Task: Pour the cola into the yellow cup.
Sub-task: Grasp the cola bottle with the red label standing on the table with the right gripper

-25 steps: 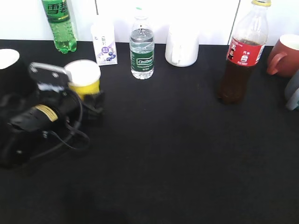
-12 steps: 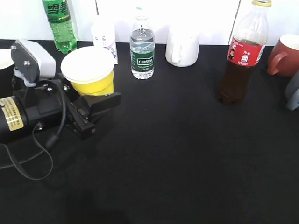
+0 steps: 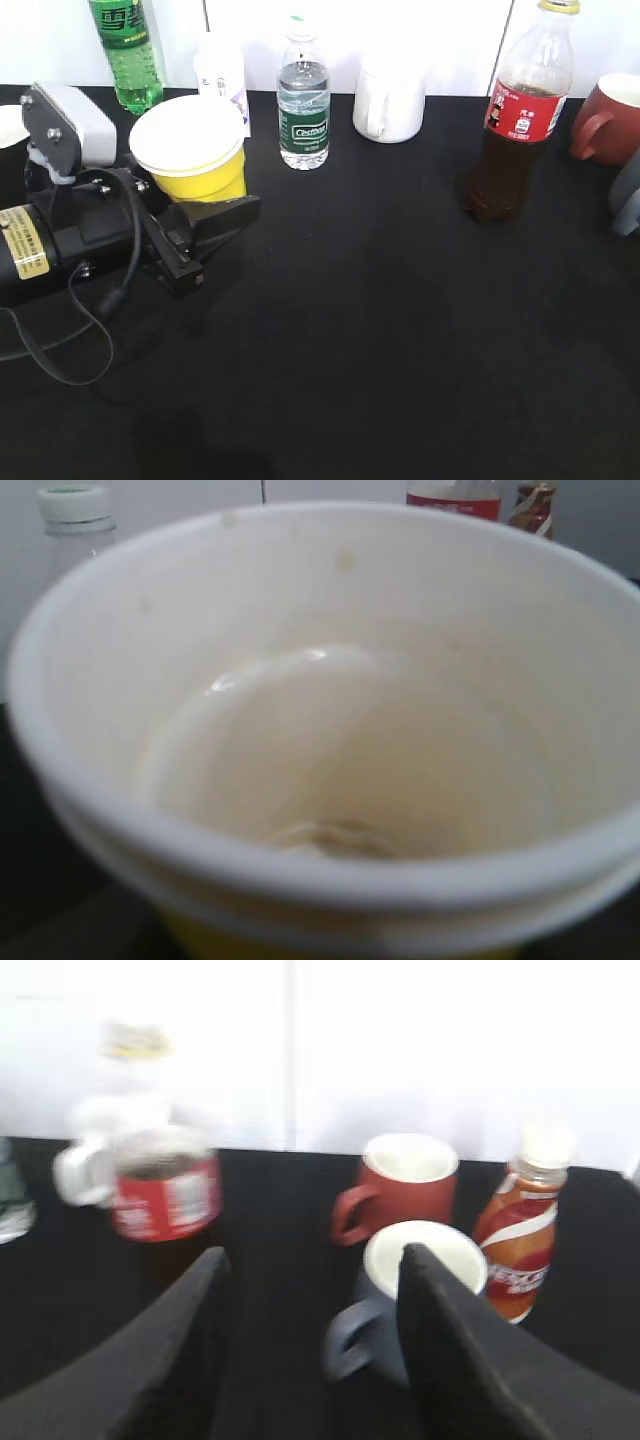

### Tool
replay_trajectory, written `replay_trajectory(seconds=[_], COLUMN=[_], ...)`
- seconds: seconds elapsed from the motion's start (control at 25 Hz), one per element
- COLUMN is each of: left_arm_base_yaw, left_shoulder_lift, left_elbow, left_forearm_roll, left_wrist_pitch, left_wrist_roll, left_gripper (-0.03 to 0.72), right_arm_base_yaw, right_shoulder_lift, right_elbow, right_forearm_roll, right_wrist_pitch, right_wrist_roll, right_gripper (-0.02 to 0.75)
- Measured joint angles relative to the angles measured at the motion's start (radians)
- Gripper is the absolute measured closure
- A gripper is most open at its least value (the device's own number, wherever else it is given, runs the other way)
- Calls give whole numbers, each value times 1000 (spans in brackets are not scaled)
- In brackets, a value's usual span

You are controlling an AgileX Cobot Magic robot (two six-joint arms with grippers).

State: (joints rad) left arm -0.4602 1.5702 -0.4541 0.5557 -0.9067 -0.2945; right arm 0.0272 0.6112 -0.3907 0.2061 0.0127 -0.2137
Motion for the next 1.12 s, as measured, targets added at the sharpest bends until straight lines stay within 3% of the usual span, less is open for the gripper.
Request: replay_trajectory(seconds=[0.08, 0.12, 0.24, 0.28, 0.36, 0.44, 0.56, 0.68, 0.8, 1.12], left_arm_base_yaw=[0, 0, 0, 0, 0, 0, 0, 0, 0, 0], left_shoulder_lift=[0, 0, 0, 0, 0, 0, 0, 0, 0, 0], left_elbow=[0, 0, 0, 0, 0, 0, 0, 0, 0, 0], left_forearm_roll=[0, 0, 0, 0, 0, 0, 1, 1, 1, 1], left_wrist_pitch=[0, 0, 0, 0, 0, 0, 0, 0, 0, 0], left_wrist_roll=[0, 0, 0, 0, 0, 0, 0, 0, 0, 0], left_gripper=[240, 240, 240, 240, 240, 240, 240, 240, 240, 241], right_arm_base_yaw=[0, 0, 0, 0, 1, 1, 1, 1, 1, 1], right_shoulder_lift=[119, 178, 357, 439, 589, 731, 861, 927, 1035, 1106], right_elbow=[61, 64, 67, 67, 67, 60, 52, 39, 9, -141], right_forearm_roll=[-40, -115, -647, -769, -848, -910, -929, -813, -795, -755], right_wrist_pitch=[-174, -231, -518, -599, -705, -848, -897, -908, -963, -967], right_wrist_roll=[20, 113, 601, 707, 764, 754, 743, 652, 636, 583], right_gripper=[331, 331, 331, 331, 318, 239, 192, 188, 134, 130])
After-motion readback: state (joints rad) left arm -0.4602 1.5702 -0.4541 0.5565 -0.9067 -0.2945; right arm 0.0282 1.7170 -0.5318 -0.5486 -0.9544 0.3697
